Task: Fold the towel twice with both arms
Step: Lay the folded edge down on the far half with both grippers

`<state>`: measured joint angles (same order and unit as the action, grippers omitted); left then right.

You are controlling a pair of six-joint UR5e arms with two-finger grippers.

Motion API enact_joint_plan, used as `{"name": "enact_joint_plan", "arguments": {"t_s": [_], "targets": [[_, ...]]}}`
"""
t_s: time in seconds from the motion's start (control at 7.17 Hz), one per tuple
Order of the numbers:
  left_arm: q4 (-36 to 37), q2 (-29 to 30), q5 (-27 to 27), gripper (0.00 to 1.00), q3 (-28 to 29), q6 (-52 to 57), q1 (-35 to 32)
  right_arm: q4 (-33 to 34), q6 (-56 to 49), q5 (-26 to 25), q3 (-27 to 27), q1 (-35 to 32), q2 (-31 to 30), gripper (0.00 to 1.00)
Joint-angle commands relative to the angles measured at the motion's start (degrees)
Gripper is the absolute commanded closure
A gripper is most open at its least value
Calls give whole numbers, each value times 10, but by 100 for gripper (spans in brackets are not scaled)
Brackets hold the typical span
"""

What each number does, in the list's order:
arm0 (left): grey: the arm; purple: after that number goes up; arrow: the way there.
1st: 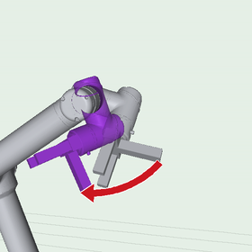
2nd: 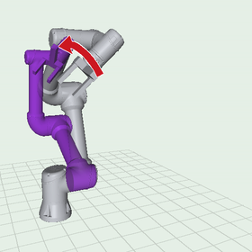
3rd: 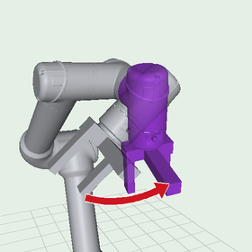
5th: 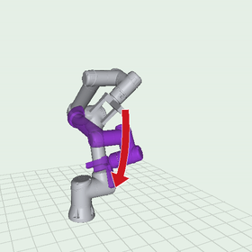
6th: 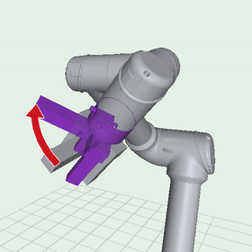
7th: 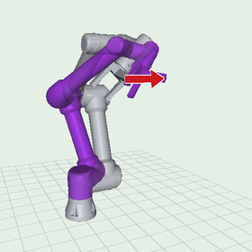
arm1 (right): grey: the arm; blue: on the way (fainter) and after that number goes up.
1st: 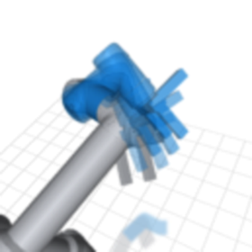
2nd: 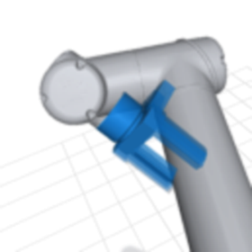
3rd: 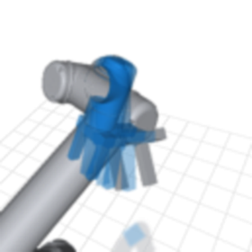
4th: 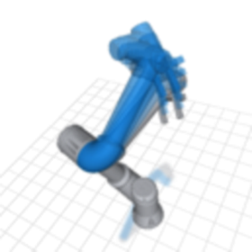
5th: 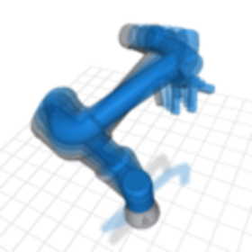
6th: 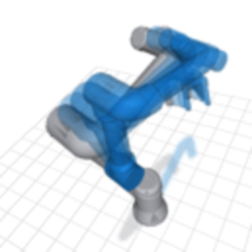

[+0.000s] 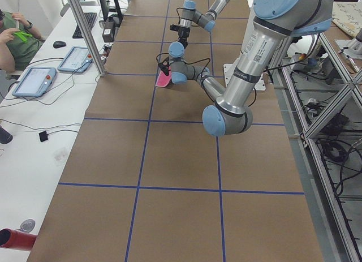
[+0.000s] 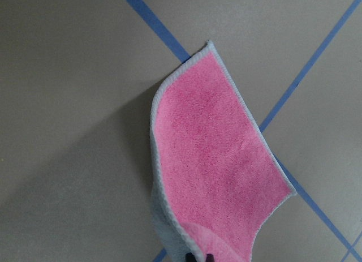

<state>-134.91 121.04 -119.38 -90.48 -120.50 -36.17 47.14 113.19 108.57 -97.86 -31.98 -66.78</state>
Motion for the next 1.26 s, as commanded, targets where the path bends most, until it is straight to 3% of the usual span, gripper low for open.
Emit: {"name": "enact_joint_plan", "arguments": {"t_s": [0.0,0.7,1.12], "targets": [[-3,-4,1,100,14,10,1,0,-18,-15,31,-4,2,100],[-3,44,6,100,99,21,-24,-2,-23,-48,119,-13,64,100],[-4,69,15,100,139,28,-28,-3,-33,-61,126,-13,64,100]]}}
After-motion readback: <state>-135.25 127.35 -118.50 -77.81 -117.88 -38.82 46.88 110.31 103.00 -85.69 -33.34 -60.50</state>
